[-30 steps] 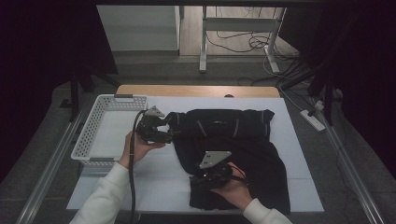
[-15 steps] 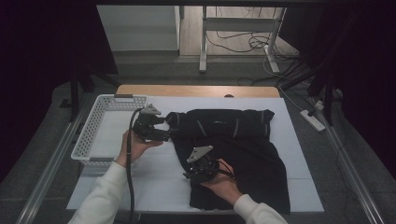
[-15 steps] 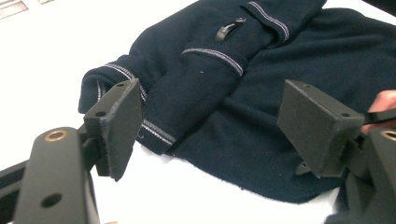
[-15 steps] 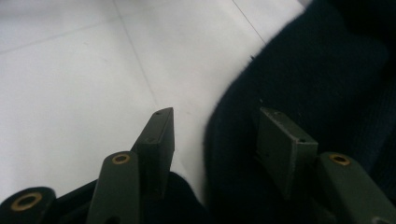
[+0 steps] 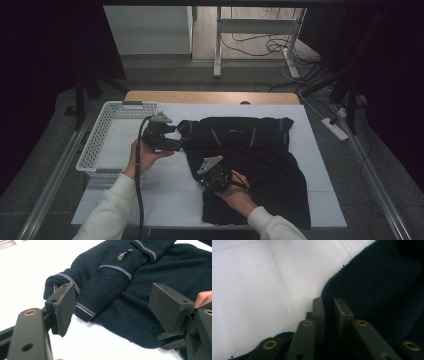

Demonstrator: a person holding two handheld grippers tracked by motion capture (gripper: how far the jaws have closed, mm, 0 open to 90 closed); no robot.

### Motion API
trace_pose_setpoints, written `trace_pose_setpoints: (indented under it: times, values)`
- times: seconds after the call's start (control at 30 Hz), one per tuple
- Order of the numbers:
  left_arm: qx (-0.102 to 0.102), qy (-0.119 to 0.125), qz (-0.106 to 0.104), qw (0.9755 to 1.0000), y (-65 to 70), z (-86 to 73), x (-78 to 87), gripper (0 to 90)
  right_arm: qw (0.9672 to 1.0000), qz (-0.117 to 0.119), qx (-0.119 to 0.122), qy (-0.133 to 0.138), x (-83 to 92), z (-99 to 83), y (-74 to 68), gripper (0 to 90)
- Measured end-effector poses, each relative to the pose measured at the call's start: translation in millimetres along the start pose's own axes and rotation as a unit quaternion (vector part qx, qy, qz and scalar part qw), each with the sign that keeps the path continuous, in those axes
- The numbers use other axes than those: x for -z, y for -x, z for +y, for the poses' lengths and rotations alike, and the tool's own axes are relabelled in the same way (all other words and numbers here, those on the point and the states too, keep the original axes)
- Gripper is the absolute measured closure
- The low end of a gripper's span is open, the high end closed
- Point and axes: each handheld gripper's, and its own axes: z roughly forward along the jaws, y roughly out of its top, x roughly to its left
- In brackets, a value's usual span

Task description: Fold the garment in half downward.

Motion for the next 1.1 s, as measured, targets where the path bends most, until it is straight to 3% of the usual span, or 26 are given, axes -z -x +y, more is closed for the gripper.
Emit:
trace_pose_setpoints:
  times: [0.1,0.2,0.3,0.43,0.57,0.63,0.7,0.8,0.93,1.1]
  values:
    - [0.0,0.005,0.003,1.0,-1.2,0.8,4.1,23.0,0.9999,0.009,-0.002,0.006,-1.6,2.5,-0.7,83.2]
    - [0.002,0.012,0.01,0.9999,-2.9,1.2,9.4,23.0,0.9988,0.038,-0.006,0.031,-5.3,8.5,-5.8,83.7]
    - [0.007,0.02,0.012,0.9997,-6.7,1.0,15.1,23.0,0.9964,0.066,0.008,0.052,-10.3,24.2,-13.6,84.0]
    - [0.013,0.027,0.013,0.9995,-10.4,-0.5,21.6,23.3,0.9924,0.09,-0.009,0.083,-21.9,42.3,-15.7,84.3]
    - [0.015,0.03,0.012,0.9994,-11.8,-1.1,23.3,23.3,0.9931,0.089,-0.015,0.075,-36.7,44.3,-17.1,83.2]
    - [0.015,0.027,0.011,0.9995,-11.7,-1.2,21.8,23.3,0.9936,0.089,-0.016,0.067,-38.0,41.2,-15.2,76.6]
    - [0.014,0.025,0.01,0.9995,-11.1,-1.3,20.6,23.1,0.9922,0.092,-0.022,0.081,-30.0,40.1,-12.6,62.0]
    - [0.014,0.025,0.011,0.9995,-9.8,-1.4,20.8,23.1,0.9914,0.068,-0.031,0.107,-11.4,40.1,-9.2,50.0]
    - [0.013,0.024,0.01,0.9996,-8.3,-1.3,19.9,23.1,0.9908,0.063,-0.039,0.114,14.3,30.7,-2.1,45.7]
    - [0.012,0.018,0.008,0.9997,-7.4,-2.2,16.2,23.0,0.9916,0.057,-0.05,0.104,42.1,-6.3,1.2,39.2]
